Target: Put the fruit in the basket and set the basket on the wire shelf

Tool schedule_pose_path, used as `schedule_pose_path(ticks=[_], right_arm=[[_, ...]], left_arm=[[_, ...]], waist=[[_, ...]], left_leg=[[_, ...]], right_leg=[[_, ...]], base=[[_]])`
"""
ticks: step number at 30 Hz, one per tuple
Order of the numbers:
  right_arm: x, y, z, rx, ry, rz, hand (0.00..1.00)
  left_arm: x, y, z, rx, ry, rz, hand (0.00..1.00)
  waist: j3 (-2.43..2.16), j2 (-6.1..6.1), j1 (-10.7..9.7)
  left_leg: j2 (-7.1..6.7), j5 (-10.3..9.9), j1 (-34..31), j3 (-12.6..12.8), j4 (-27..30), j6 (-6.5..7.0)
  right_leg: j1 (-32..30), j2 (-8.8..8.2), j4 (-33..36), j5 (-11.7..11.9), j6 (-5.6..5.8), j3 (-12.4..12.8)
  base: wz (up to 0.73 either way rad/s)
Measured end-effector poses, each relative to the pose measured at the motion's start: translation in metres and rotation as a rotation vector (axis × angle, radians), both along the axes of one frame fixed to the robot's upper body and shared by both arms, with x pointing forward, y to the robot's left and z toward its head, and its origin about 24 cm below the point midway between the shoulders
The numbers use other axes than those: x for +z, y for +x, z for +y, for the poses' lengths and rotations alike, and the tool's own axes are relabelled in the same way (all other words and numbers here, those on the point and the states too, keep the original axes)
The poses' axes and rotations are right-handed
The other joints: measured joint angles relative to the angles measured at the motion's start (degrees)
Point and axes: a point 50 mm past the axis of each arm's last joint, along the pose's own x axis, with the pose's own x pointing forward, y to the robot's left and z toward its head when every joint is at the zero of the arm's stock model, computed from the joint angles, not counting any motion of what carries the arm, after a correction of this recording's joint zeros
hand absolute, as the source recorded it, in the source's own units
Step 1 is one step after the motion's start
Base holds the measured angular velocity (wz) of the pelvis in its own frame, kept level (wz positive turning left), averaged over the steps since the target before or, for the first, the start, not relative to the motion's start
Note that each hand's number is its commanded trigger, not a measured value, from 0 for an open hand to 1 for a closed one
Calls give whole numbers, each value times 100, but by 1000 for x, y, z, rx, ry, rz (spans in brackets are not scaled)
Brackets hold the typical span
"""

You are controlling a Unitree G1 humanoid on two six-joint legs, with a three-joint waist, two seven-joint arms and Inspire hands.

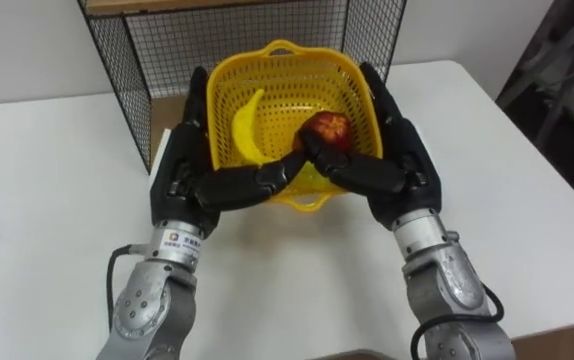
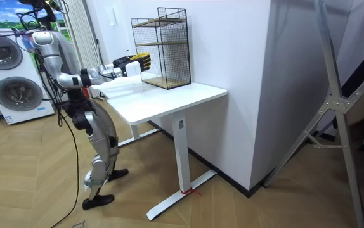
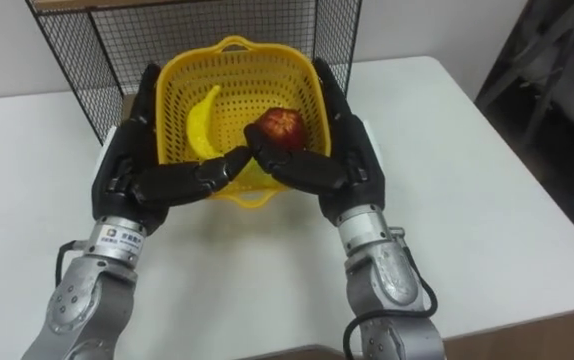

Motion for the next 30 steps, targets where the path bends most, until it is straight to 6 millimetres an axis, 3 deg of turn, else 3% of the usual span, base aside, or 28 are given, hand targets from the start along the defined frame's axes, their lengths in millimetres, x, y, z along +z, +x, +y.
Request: schedule_pose_path(ticks=[2, 3, 4, 5, 7, 8, 15, 20, 30], right_arm=[[0, 0, 0, -3, -1, 1, 0], [0, 0, 0, -6, -8, 0, 0], [0, 0, -1, -8, -19, -1, 0], [1, 1, -2, -11, -22, -9, 0], [3, 2, -2, -16, -19, -16, 0], [1, 1, -2, -19, -17, -7, 0], [3, 3, -2, -26, -5, -8, 0], [3, 3, -2, -25, -8, -10, 0], [3, 3, -2, -32, -14, -6, 0]], left_arm=[[0, 0, 0, 0, -8, 1, 0], [0, 0, 0, 0, -7, 1, 0], [0, 0, 0, 0, -7, 0, 0], [2, 1, 0, 0, -6, -8, 0], [4, 2, 0, -1, -7, -15, 0], [1, 2, -2, -4, -12, -4, 0], [3, 3, -2, -5, -17, -10, 0], [3, 3, -2, -5, -26, -8, 0], [2, 3, -2, -2, -25, -4, 0]], waist=[[2, -1, -4], [15, 16, -39], [34, 60, -67], [30, 88, -48], [56, 68, -83], [53, 116, -151], [44, 131, -111], [40, 125, -103], [40, 126, -111]], left_leg=[[-39, -47, 162, 53, -42, 70], [-45, -64, 298, -8, -116, 89], [-33, -67, 341, -94, -152, 92], [27, -64, 372, -133, -214, 89], [13, -65, 366, -148, -225, 91], [-13, -80, 406, -255, -228, 94], [88, 54, 491, -366, -650, 11], [135, 106, 569, -368, -837, -13], [124, 131, 886, -365, -1062, -42]], right_leg=[[-154, -118, 503, 144, 139, -15], [-235, -119, 741, 313, 160, -15], [-248, -80, 735, 297, 151, -21], [-328, -1, 342, 195, 127, -6], [-498, 61, -459, 306, 80, -144], [-461, 54, -535, 603, -4, -225], [-117, 285, -1333, 929, -69, -357], [38, 363, -1696, 1075, -88, -389], [381, 379, -2001, 1099, -86, -446]], base=[[-5], [5], [5], [7], [20], [26], [6], [0], [1]])
